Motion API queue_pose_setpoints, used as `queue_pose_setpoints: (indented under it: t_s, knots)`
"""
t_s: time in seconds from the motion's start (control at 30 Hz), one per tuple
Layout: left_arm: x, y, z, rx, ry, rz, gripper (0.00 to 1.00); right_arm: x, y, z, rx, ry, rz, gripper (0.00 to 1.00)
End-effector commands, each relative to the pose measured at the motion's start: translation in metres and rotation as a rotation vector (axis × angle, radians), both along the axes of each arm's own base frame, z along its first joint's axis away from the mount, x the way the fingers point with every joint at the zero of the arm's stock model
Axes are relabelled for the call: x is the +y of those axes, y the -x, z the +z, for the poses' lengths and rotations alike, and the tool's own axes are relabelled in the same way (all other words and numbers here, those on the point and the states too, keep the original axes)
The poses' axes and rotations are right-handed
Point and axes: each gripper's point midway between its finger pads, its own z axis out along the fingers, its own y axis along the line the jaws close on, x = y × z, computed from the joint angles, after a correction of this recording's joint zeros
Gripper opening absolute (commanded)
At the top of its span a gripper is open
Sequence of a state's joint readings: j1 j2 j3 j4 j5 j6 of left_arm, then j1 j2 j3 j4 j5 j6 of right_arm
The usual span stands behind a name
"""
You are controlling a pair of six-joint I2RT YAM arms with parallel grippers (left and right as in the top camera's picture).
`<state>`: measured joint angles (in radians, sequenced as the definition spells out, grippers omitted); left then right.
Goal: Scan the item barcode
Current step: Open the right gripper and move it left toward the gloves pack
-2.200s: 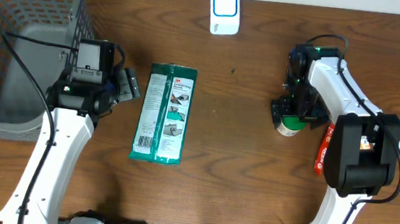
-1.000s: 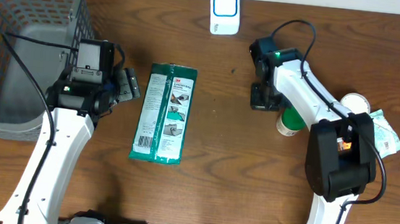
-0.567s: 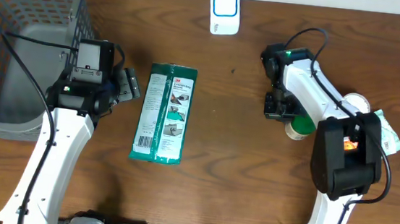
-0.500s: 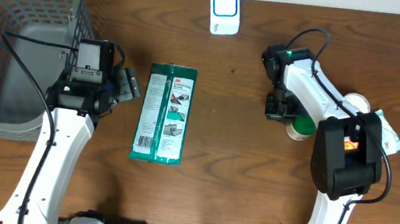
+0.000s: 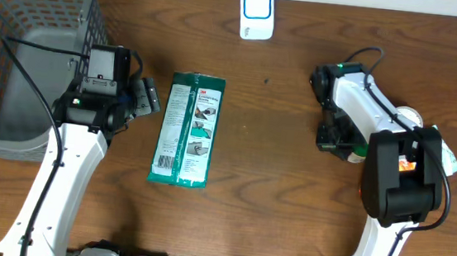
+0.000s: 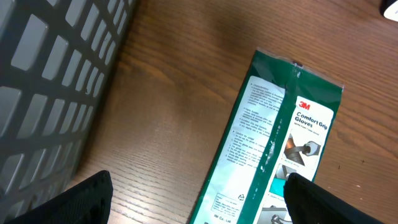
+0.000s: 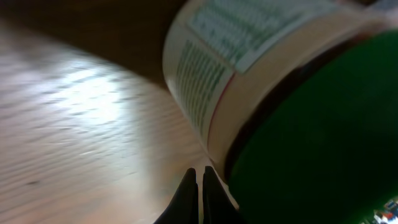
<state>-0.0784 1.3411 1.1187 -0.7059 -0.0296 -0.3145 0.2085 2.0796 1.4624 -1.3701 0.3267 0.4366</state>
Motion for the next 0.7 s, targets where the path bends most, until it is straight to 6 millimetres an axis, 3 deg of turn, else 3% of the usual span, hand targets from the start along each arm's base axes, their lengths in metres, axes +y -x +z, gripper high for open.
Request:
queue_pose_setpoints:
  t_s: [0.0,0.2,0.3,0.53,0.6,0.67]
  knots:
    - [0.003,0.0,0.0,0.0,-0.009,0.007,0.85,-0.022,0.004,0.001,0.012,0.058,-0.026,0.01]
    - [0.003,0.0,0.0,0.0,-0.009,0.007,0.85,-0.033,0.007,0.002,0.028,0.058,-0.042,0.01]
    - [0.003,0.0,0.0,0.0,-0.009,0.007,0.85,-0.026,0.006,-0.001,0.033,0.012,-0.034,0.01]
    - [0.003,0.0,0.0,0.0,-0.009,0.007,0.85,0.03,-0.015,-0.001,0.001,-0.277,0.029,0.03]
    - [0.003,0.0,0.0,0.0,-0.009,0.007,0.86,0.056,-0.026,0.004,-0.036,-0.382,0.037,0.09]
    - [0.003,0.0,0.0,0.0,-0.009,0.007,0.86,0.107,-0.041,0.01,-0.088,-0.615,0.089,0.21]
